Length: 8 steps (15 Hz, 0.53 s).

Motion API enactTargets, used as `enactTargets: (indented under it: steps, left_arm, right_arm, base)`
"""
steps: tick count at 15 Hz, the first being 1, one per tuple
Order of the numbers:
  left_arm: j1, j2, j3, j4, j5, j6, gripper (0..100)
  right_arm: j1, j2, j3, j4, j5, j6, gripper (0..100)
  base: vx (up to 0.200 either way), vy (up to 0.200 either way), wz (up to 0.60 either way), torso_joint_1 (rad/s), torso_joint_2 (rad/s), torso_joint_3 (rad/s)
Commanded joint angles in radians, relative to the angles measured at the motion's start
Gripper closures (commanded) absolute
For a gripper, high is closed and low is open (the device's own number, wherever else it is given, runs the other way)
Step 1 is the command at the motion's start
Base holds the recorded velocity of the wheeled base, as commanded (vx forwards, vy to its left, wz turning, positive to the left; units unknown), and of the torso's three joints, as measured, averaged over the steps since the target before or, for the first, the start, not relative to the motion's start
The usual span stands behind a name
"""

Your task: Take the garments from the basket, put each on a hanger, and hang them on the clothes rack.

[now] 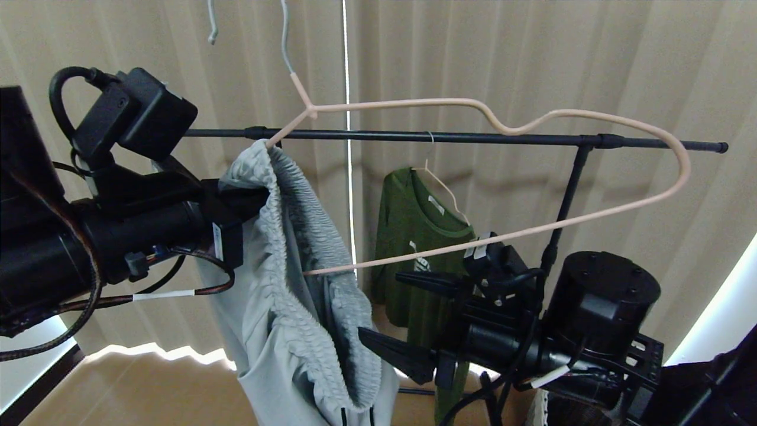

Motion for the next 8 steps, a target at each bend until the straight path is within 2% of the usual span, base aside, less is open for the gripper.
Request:
enactTargets:
  steps: [1, 6, 7, 8]
  left_arm:
    - [-0.023, -0.001, 0.000, 0.000, 0.000, -0.002, 100]
    - [-0.045, -0.004, 0.000, -0.028, 0.000, -0.004, 100]
    - [-0.045, -0.004, 0.000, -0.028, 0.000, -0.004, 100]
    - [-0.045, -0.004, 0.001, -0.028, 0.000, -0.004, 100]
  right_arm:
    - [0.001, 0.041, -0.019, -0.001, 0.000, 0.000, 0]
    - [0.007, 0.044, -0.022, -0.002, 0.000, 0.000, 0]
    - [0.009, 0.044, -0.021, -0.002, -0.001, 0.000, 100]
    - [0.009, 0.042, -0.021, -0.002, -0.001, 0.000, 100]
  base:
    - [0.000, 0.000, 0.00, 0.000, 0.00, 0.000]
    - [0.000, 0.000, 0.00, 0.000, 0.00, 0.000]
    - [0.000, 0.000, 0.00, 0.000, 0.00, 0.000]
    - [0.000, 0.000, 0.00, 0.000, 0.00, 0.000]
